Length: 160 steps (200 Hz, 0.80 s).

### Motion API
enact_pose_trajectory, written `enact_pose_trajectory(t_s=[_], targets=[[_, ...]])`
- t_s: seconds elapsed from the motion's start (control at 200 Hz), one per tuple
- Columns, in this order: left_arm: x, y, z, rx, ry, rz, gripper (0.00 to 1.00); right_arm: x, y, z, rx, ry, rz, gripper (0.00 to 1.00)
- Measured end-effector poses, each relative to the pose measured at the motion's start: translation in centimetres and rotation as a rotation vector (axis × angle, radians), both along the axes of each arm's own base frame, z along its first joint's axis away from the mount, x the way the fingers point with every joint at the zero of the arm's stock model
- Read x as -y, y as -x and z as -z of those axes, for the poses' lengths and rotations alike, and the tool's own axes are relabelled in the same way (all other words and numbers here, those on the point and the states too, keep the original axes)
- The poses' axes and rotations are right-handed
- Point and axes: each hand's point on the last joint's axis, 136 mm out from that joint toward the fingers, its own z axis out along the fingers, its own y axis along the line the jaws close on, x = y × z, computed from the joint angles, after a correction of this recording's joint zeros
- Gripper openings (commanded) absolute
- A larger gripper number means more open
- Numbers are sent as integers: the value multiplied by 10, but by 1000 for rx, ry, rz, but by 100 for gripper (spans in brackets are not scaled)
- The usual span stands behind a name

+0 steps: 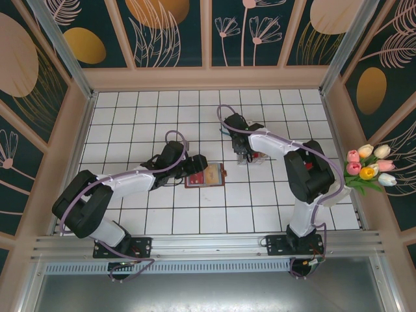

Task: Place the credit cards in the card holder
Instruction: Move the storage box to the center of the table.

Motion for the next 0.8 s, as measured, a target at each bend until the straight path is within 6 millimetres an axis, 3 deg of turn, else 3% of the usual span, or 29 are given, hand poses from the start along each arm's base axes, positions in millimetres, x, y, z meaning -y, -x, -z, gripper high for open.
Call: enact_pose_trajectory(t_s=[0.32, 0.37, 0.555, 0.706, 0.766, 0.801], targets=[[0, 0, 0, 0, 0, 0, 72, -21, 2, -6, 27, -39, -79, 22], [0, 0, 0, 0, 0, 0, 72, -26, 3, -6, 25, -43, -103, 17], [0, 0, 0, 0, 0, 0, 72, -50, 15, -8, 19, -131, -197, 20], [0, 0, 0, 0, 0, 0, 72, -61, 22, -7, -6, -165, -244, 26], [0, 0, 0, 0, 0, -1, 72, -62, 23, -7, -11, -170, -247, 38], [0, 0, 0, 0, 0, 0, 72, -62, 24, -6, -18, -172, -249, 40]])
